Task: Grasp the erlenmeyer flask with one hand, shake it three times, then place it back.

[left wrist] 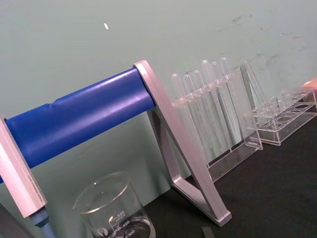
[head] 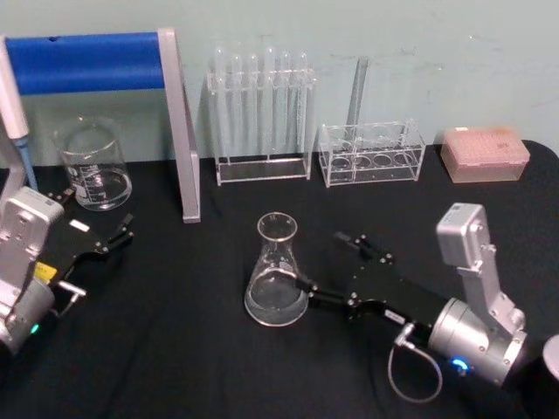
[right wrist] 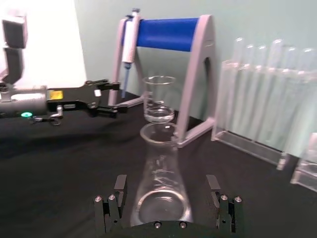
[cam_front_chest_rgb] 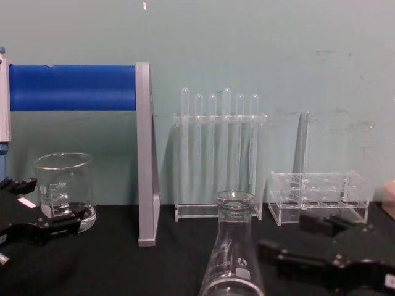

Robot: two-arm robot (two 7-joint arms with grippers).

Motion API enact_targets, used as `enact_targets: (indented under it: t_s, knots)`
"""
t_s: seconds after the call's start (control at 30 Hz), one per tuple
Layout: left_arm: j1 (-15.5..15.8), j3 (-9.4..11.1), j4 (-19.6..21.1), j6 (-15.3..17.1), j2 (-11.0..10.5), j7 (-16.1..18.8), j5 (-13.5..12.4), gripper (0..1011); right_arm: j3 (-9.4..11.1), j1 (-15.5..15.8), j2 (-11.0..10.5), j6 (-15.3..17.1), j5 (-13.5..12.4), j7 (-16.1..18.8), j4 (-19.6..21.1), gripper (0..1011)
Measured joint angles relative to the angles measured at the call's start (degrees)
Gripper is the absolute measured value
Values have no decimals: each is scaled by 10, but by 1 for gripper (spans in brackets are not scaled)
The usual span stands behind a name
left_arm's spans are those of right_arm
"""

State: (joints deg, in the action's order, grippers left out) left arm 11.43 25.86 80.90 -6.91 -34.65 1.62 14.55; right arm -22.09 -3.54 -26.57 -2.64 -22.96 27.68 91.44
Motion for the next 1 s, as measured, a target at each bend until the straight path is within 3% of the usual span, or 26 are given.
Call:
enact_targets:
  t_s: [0.27,0.5,0.7,0.73,0.8,1.0]
  knots:
    - [0,0,0,0,0,0,0,1001,30,4,0,-6,6,-38,5,1003]
    - [0,0,0,0,0,0,0,1001,53,-17,35,-29,31,-86,-35,1003]
    - [0,0,0,0,0,0,0,1001,61,-52,82,-77,76,-137,-105,1003]
    - [0,0,0,0,0,0,0,1001,61,-52,82,-77,76,-137,-105,1003]
    - [0,0,0,0,0,0,0,1001,59,-62,98,-89,104,-162,-128,1003]
    - [0,0,0,0,0,0,0,1001,56,-67,118,-85,150,-209,-147,1003]
